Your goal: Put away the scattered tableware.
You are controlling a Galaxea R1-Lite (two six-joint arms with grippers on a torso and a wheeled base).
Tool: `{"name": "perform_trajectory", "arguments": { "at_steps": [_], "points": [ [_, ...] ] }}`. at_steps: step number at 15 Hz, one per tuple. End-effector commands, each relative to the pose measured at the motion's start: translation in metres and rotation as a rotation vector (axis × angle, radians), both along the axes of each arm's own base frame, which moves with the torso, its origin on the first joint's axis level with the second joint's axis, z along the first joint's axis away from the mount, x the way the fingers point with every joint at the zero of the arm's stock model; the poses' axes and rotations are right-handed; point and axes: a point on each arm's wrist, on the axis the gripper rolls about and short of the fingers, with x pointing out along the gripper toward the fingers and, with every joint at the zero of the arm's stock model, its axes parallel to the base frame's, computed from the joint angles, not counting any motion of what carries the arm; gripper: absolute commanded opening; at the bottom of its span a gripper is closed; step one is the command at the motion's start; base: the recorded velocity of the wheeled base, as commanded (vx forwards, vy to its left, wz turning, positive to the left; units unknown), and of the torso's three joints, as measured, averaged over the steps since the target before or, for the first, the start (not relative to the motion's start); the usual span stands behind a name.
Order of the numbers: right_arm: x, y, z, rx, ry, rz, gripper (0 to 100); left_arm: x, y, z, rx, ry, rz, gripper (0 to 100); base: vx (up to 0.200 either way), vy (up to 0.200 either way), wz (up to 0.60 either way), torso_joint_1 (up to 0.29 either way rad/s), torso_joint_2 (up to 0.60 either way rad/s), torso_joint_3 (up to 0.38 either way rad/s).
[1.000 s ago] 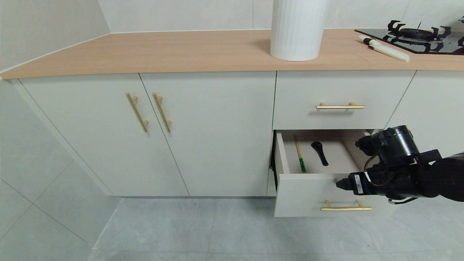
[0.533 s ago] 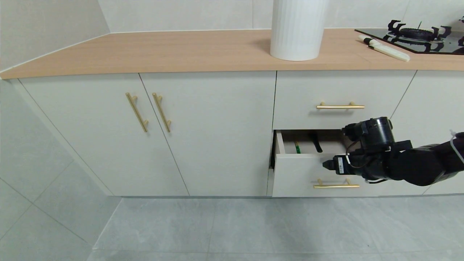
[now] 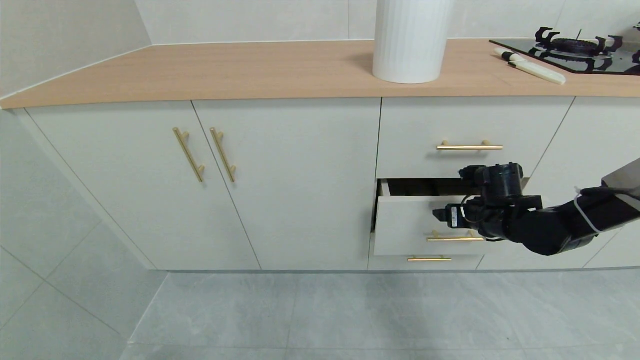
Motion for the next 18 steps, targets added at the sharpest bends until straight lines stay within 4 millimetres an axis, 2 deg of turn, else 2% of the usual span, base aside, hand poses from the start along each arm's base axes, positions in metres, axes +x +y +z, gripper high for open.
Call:
{"name": "perform_trajectory", "arguments": {
  "at_steps": [1,5,8,13,18],
  "points": [
    [0.01,-0.001,-0.007,0.0,-0.001,-0.01,100,0.0,0.0,0.0,0.0,0.0,0.001,100,0.0,0.0,0.0,0.0,0.0,0.0],
    [0.017,-0.004,-0.006,0.016,-0.065,-0.021,100,0.0,0.0,0.0,0.0,0.0,0.001,100,0.0,0.0,0.0,0.0,0.0,0.0],
    [0.029,-0.014,-0.011,0.026,-0.108,-0.053,100,0.0,0.0,0.0,0.0,0.0,0.001,100,0.0,0.0,0.0,0.0,0.0,0.0],
    [0.039,-0.015,-0.017,0.025,-0.165,-0.099,100,0.0,0.0,0.0,0.0,0.0,0.001,100,0.0,0.0,0.0,0.0,0.0,0.0],
    [0.045,-0.014,-0.015,0.045,-0.221,-0.111,100,0.0,0.0,0.0,0.0,0.0,0.001,100,0.0,0.0,0.0,0.0,0.0,0.0]
  ]
}}
